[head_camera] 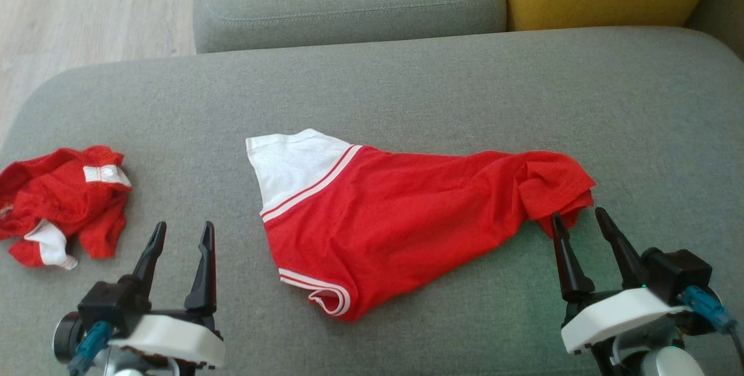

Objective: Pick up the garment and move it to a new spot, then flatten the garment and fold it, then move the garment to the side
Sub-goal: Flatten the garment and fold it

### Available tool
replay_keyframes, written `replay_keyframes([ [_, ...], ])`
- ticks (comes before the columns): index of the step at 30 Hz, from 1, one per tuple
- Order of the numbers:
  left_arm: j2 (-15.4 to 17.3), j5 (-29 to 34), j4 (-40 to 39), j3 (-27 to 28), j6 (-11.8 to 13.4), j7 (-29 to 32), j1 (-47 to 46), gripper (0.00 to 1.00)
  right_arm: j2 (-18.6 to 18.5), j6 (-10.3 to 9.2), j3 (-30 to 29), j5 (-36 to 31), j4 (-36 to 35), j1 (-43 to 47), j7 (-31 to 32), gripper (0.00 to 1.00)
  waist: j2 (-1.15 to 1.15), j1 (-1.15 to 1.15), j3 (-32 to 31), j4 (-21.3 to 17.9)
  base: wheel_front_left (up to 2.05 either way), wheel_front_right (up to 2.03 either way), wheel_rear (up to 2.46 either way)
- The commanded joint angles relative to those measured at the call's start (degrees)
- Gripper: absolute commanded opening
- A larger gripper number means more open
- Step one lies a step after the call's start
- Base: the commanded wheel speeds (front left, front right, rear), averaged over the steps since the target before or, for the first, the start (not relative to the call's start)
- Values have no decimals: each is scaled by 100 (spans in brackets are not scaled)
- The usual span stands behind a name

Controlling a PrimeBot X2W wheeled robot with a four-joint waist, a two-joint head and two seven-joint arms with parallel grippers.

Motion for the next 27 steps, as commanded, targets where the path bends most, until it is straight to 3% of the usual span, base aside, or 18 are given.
replay_keyframes([
  [1,99,56,-154,202,37,-25,-244,100,-28,44,127,-3,-192,-201,0,100,0,0,3,3,0,0,0],
  [15,34,135,-87,116,26,-63,-520,100,-28,44,-88,-185,-173,-383,69,100,0,0,204,108,0,0,0],
  [27,-218,274,50,42,-125,-84,-1126,100,-33,44,-806,-435,1142,-1468,363,100,0,0,772,328,0,0,0],
])
